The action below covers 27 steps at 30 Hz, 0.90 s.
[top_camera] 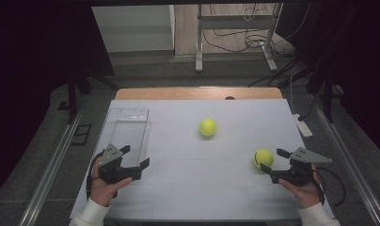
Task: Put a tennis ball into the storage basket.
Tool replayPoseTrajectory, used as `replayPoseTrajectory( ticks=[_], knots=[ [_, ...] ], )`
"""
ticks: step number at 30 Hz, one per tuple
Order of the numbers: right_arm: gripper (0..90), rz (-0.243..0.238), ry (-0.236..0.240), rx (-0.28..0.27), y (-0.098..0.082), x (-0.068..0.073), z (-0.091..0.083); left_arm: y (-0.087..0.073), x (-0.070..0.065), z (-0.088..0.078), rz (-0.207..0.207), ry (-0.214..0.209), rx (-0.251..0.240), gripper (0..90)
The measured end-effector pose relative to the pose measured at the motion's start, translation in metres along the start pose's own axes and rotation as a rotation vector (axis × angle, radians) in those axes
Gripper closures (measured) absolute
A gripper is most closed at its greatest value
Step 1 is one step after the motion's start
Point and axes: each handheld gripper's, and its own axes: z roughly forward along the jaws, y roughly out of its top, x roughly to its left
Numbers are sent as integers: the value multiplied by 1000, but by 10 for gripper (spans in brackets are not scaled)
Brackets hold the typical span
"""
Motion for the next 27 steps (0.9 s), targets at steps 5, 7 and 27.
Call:
replayPoseTrajectory(
  ticks=[5,7,27],
  knots=[
    [89,-1,0,7,-1,-1,1,-1,0,-1,-3,5,1,98],
    [90,-1,2,5,-1,-1,1,-1,0,-1,-6,6,-1,98],
    [94,-8,10,10,-1,0,2,1,-2,-4,-6,21,-11,100]
  ],
)
